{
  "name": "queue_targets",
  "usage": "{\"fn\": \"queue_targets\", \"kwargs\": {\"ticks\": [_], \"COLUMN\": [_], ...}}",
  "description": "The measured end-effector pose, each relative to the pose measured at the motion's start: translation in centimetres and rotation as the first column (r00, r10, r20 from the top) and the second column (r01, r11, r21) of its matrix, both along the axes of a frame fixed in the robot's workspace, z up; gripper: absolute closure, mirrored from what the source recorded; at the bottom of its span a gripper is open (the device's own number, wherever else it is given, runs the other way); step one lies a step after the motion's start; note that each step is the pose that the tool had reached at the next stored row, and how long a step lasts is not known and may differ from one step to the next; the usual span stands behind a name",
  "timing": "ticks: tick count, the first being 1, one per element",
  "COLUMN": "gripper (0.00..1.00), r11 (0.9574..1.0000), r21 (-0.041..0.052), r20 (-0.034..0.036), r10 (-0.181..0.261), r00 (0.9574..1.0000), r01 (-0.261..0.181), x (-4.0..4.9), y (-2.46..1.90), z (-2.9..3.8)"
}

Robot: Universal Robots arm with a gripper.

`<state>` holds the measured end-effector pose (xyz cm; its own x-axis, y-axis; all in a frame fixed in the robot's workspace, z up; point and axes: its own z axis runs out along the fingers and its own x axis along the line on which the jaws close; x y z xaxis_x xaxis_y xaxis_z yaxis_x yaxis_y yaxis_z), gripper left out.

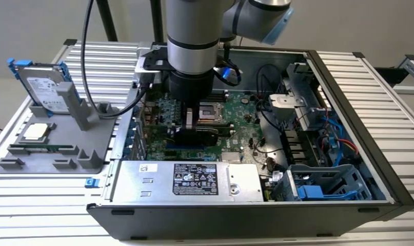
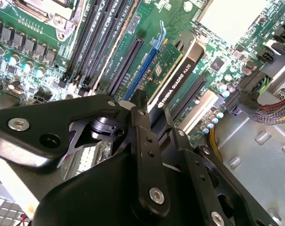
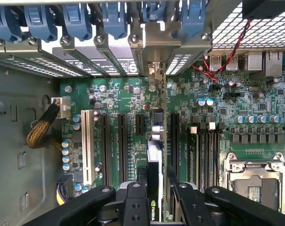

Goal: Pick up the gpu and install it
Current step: 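Insert the gpu into the slot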

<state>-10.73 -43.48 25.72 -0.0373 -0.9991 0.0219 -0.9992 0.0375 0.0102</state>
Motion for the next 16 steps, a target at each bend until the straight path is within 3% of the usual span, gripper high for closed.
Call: {"fn": "queue_targets", "kwargs": {"ticks": [16], "gripper": [1.0], "r11": [1.0], "r21": [-0.0003], "r20": [-0.0001], "r10": [0.001], "r00": [1.0], "r01": [-0.001], "x": [-0.02], "y": [-0.16], "z": [-0.28]}}
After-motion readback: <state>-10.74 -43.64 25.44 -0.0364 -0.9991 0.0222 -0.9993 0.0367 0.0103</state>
